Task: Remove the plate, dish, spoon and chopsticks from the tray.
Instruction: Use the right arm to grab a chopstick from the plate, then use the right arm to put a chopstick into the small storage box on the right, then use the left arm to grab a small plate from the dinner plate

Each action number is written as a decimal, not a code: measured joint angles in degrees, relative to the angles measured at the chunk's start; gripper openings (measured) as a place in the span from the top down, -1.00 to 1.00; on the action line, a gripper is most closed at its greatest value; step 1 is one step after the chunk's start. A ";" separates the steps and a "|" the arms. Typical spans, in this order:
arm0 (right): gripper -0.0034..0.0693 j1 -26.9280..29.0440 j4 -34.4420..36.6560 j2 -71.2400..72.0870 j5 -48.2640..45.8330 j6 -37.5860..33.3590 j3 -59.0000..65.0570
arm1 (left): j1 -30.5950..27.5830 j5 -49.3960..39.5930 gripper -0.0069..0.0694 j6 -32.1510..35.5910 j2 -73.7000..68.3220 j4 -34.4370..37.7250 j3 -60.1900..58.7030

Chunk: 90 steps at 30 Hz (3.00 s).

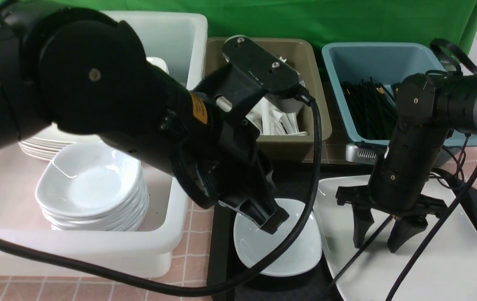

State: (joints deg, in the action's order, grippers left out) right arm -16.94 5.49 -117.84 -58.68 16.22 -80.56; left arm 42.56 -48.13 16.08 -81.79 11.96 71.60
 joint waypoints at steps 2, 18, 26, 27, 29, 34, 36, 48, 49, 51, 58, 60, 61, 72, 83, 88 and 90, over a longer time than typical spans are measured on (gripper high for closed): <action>0.10 0.00 0.00 -0.01 0.00 0.00 0.00 | 0.00 -0.05 0.83 0.00 0.00 0.00 0.00; 0.66 0.31 0.25 11.16 -3.56 -9.33 -6.45 | 0.00 12.85 0.83 0.03 -0.31 0.00 -0.11; 0.66 8.31 0.37 12.78 18.86 -9.90 -14.86 | 0.00 38.52 0.83 -1.47 -5.41 0.18 -0.11; 0.66 9.40 0.32 11.71 21.96 -9.90 -15.85 | 0.00 39.82 0.83 -1.47 -6.41 0.23 -0.11; 0.66 11.14 0.32 9.00 27.43 -9.90 -17.42 | 0.00 40.77 0.83 -1.47 -8.02 0.22 -0.11; 0.66 13.93 0.26 2.24 36.11 -9.84 -19.73 | 0.00 40.77 0.83 -1.52 -11.92 0.22 -0.11; 0.66 14.30 0.26 0.61 37.88 -9.84 -19.80 | 0.00 40.77 0.83 -1.52 -12.21 0.22 -0.11; -0.36 14.44 0.23 -0.14 24.10 -13.13 -21.25 | 0.00 21.18 0.83 -5.28 -12.32 1.12 0.67; -0.35 14.49 0.23 1.49 19.96 -15.58 -21.98 | 0.00 15.47 0.83 -6.42 -12.63 1.05 1.22; -0.22 14.49 0.18 4.80 14.29 -19.43 -23.14 | 0.00 7.23 0.83 -7.22 -13.34 0.50 2.83; 0.81 14.49 3.15 20.62 -3.32 -29.80 -20.50 | -1.02 -13.92 0.83 -7.56 -19.71 -0.64 15.55; 0.82 14.49 5.51 25.09 -5.16 -32.71 -17.11 | -1.83 -15.74 0.83 -7.12 -21.70 -0.63 18.55; 0.82 14.49 7.95 29.01 -5.82 -36.16 -13.35 | -2.95 -16.45 0.83 -6.55 -23.65 -0.70 21.02; 0.82 14.49 20.18 50.52 -5.66 -51.52 15.07 | -5.61 -9.88 0.67 4.07 -32.93 -4.81 25.33; 0.82 14.49 22.79 55.33 -4.59 -53.81 21.70 | -5.79 -7.71 -0.36 7.42 -39.44 -8.72 25.33; 0.82 14.49 24.48 55.33 -3.82 -56.06 21.70 | -5.79 -6.92 -0.58 7.53 -41.71 -9.02 25.33; 0.82 14.49 24.68 55.33 -3.62 -56.39 21.70 | -5.79 -6.77 -0.58 7.53 -42.45 -9.07 25.33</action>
State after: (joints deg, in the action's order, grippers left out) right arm -2.46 30.18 -62.50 -62.29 -40.16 -58.86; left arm 36.77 -54.90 23.61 -124.24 2.89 96.93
